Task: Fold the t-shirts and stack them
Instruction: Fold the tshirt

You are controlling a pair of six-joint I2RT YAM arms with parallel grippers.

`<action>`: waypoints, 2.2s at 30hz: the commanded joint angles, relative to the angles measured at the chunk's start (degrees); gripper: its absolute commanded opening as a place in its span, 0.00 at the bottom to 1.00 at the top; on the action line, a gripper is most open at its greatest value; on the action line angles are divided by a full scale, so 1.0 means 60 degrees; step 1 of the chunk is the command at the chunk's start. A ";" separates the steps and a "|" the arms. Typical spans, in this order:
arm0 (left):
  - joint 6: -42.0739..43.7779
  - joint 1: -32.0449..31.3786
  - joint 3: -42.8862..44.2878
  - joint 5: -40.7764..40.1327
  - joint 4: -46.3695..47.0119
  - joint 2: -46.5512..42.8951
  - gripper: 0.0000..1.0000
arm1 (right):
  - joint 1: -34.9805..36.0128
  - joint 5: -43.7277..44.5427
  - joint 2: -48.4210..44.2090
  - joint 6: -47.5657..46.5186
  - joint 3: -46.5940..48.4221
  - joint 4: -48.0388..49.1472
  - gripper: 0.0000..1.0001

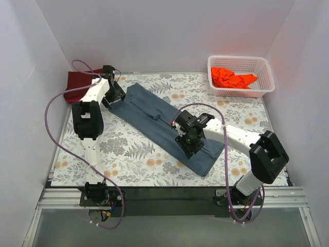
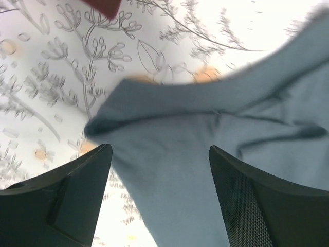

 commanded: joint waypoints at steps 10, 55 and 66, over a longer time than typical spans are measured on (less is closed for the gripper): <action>-0.0943 -0.2001 -0.2653 -0.0032 0.0155 -0.2766 0.58 | -0.0425 0.0696 0.0235 -0.0897 0.0033 0.0400 0.43; 0.1547 -0.2194 0.1429 0.0320 0.2528 0.1585 0.87 | 0.2008 -0.2282 0.3241 -0.1044 0.3081 0.1471 0.50; 0.0465 -0.2209 0.0506 -0.0601 0.1056 -0.1388 0.92 | -0.1622 -0.1474 -0.0554 0.0245 0.0137 0.1353 0.56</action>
